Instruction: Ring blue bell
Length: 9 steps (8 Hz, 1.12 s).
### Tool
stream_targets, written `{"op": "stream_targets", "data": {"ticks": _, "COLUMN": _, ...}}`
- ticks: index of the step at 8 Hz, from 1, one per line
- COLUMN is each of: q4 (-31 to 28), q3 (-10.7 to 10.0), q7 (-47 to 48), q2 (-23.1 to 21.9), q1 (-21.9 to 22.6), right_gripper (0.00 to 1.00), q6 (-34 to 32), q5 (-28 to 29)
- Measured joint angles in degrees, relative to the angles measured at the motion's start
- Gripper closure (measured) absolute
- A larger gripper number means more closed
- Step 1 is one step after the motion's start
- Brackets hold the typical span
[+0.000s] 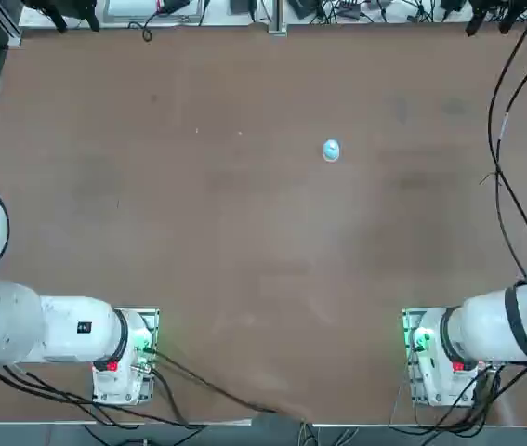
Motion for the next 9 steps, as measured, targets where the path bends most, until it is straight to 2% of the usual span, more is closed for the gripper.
{"op": "stream_targets", "data": {"ticks": 9, "q4": 0.54, "q3": -0.18, "q7": -0.01, "q2": 0.27, "q1": -0.07, "right_gripper": 0.0, "q6": 0.15, "q5": 0.0}}
